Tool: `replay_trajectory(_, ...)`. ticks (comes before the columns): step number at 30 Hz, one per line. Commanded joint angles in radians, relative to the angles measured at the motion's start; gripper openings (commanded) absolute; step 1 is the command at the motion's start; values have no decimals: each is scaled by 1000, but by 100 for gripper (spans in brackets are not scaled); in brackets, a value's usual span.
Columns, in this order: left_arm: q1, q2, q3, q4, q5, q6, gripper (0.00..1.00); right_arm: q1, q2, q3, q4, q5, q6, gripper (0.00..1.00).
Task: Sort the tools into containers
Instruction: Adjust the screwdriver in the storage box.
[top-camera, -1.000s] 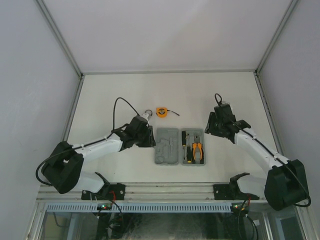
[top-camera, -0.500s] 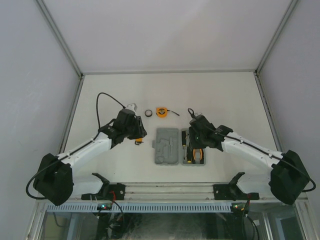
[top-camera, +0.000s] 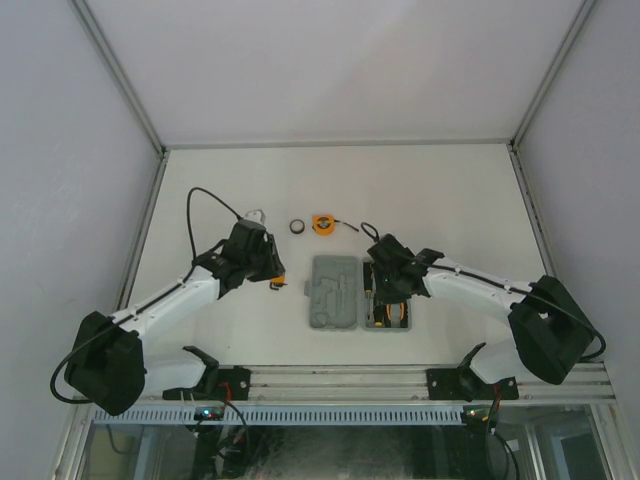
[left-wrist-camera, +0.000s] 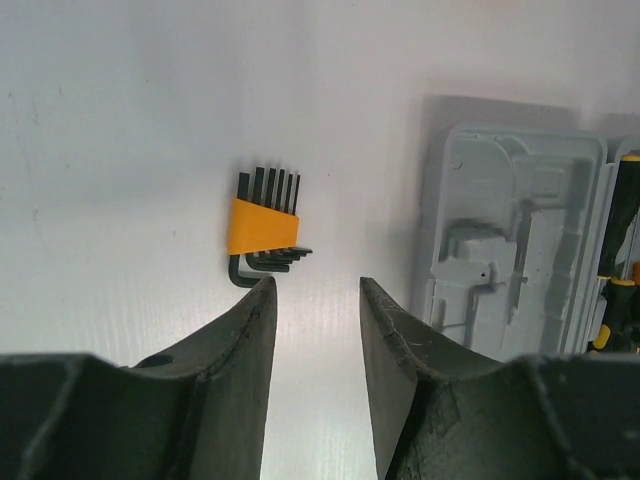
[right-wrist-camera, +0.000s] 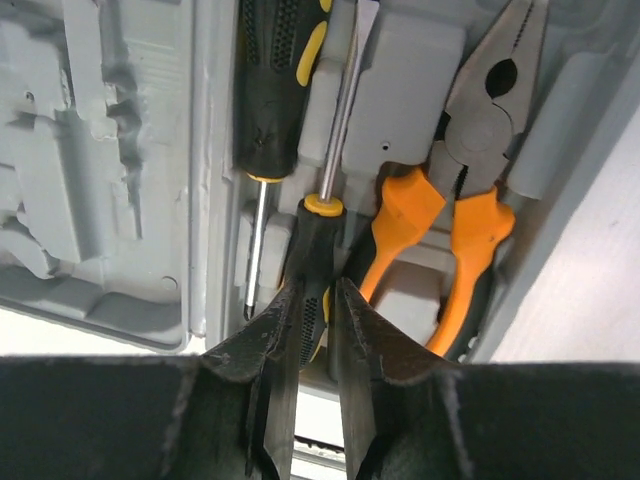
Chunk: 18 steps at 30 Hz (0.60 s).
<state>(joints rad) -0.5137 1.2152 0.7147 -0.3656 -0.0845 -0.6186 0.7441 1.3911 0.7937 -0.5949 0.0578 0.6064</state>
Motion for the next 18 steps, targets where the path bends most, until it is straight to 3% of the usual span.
replay_trajectory(1, 10, -19, -15, 8, -30, -5, 43, 14, 41, 27, 24, -13, 15, 18)
replay_trajectory(9, 23, -11, -27, -5, -48, -7, 43, 12, 60, 27, -35, 35, 38, 13)
replay_trajectory(18, 81, -4, -38, -39, -89, -10, 45, -41, -158, 23, -48, 102, 42, 21)
